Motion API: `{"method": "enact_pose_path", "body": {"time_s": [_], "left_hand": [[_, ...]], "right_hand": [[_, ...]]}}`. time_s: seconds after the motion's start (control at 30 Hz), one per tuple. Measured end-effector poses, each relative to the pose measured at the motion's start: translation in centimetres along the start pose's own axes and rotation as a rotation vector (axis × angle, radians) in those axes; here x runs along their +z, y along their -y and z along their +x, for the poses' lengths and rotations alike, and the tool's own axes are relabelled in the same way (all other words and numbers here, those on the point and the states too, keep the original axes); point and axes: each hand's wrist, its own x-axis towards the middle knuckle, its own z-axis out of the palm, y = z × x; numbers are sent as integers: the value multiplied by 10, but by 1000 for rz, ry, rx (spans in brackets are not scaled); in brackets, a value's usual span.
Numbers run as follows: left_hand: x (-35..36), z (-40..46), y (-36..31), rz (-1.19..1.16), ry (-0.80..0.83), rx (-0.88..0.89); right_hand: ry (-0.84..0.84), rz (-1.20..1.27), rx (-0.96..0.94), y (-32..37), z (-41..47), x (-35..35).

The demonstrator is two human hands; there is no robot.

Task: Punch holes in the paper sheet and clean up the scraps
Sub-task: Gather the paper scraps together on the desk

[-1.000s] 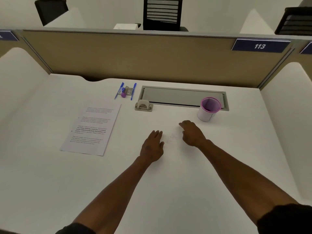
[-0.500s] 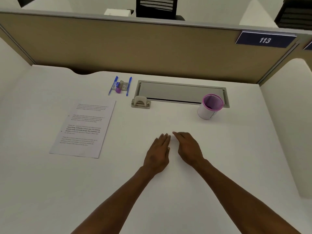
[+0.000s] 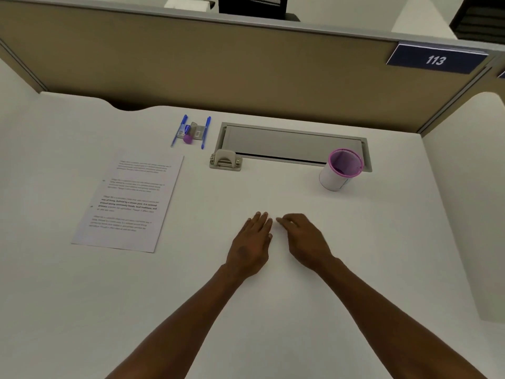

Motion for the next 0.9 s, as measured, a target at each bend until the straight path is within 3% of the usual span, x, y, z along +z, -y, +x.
{"method": "enact_pose_path", "body": {"time_s": [0.1,0.17,0.33,0.53,0.77,0.9], "left_hand": [[-4,-6,0,-14,-96,-162],[-5,-8,0,24,-105,-275],[5,-15,-12,58,10,-273],[10,-18,-23,18,82,-79],[-8,-20,-10,-152,-11,-13],[-15,-17,3,-166,-142,-180]], "right_hand": [[-173,110,359,-12,0,-7],[-131,85,480,-18,3,-9],[0,37,379,5,1,8],[5,99,280,16,-3,17],[12,121,182,8,-5,4],[-104,200,382,-9,-11,-9]]}}
